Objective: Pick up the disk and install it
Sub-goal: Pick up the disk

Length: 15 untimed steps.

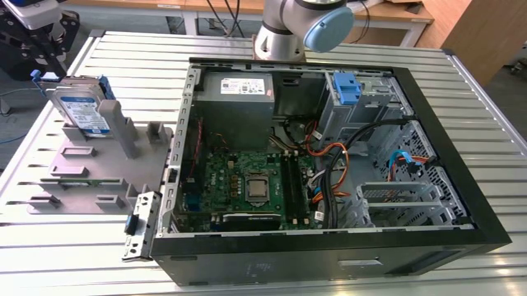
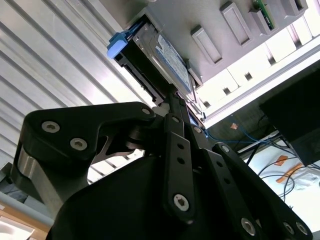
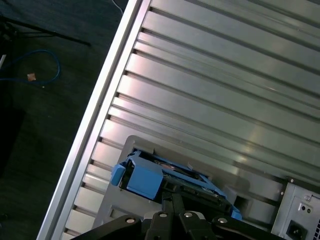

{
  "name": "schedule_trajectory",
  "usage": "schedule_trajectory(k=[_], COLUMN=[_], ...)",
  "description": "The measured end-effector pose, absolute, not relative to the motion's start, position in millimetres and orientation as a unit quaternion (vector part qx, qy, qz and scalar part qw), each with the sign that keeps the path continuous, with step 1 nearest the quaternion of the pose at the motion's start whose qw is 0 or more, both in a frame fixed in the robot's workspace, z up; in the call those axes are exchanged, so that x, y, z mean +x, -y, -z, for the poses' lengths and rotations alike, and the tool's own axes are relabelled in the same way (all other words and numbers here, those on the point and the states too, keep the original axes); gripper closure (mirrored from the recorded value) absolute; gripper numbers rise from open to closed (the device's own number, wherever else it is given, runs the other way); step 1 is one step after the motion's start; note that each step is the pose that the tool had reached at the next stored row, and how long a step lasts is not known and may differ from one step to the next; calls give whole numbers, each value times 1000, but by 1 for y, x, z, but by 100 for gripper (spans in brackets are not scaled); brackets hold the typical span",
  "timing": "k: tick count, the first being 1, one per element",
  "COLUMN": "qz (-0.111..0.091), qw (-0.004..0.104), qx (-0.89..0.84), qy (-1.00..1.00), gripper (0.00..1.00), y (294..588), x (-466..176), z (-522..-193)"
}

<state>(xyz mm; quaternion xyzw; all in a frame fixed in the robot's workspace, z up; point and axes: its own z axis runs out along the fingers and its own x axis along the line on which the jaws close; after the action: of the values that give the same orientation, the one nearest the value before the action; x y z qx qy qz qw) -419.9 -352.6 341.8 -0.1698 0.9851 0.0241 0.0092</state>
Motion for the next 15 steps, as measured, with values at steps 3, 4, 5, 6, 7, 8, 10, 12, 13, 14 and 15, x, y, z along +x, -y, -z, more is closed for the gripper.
schedule_trajectory(k=[3,4,5,6,7,8,10,12,13,14,15], qz=[-24,-24,-24,-24,-24,-24,-24,-24,-24,-24,-24], qw=[9,9,9,9,9,9,9,9,9,9,9], qx=[-179,-180,-180,-180,-180,-180,-180,-185,-189,-193,-195], qy=[-983,-983,-983,-983,-983,-983,-983,-982,-982,-981,-980], gripper=[89,89,89,89,89,89,89,89,89,89,89], y=[353,353,353,353,353,353,353,353,353,353,353], x=[-420,-420,-420,-420,-420,-420,-420,-420,-420,-420,-420], z=[-342,-342,-342,-342,-342,-342,-342,-342,-342,-342,-342])
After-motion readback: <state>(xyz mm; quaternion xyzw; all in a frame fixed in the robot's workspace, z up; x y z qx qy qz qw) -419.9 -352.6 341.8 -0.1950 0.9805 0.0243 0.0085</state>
